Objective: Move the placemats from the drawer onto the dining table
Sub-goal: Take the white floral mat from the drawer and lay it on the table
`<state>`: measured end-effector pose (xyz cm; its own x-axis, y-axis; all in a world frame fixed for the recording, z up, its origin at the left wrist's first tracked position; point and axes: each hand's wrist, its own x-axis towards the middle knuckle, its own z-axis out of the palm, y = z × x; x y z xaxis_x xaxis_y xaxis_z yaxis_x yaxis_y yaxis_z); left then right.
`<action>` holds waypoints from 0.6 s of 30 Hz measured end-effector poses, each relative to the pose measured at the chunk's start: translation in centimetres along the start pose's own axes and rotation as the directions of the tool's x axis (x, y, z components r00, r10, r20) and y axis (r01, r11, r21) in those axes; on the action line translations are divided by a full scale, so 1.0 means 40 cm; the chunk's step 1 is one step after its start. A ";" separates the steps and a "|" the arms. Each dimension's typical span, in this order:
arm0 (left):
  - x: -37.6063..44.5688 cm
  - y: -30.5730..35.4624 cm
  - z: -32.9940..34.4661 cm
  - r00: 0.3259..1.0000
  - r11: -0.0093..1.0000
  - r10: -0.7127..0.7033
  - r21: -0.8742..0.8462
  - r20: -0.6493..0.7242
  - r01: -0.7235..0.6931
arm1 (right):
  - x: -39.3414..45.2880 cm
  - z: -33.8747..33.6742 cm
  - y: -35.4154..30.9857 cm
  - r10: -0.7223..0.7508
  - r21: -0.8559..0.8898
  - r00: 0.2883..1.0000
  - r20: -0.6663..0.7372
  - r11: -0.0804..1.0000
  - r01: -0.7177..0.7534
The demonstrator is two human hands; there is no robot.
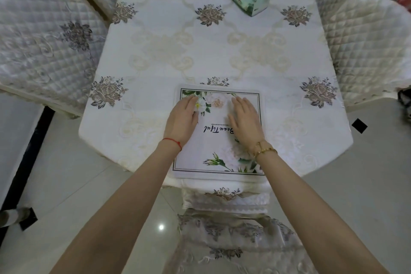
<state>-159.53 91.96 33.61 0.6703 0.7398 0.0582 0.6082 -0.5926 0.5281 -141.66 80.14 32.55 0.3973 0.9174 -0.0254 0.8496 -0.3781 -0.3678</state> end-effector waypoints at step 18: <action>0.099 -0.108 0.076 0.993 0.984 0.006 0.175 0.116 -0.026 | 0.084 0.021 0.136 -0.005 -0.110 0.996 0.091 0.994 0.015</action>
<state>-158.22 96.46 28.99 0.7185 0.6945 -0.0371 0.6554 -0.6584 0.3701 -135.97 81.28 29.69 0.3595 0.9268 -0.1084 0.8884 -0.3755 -0.2641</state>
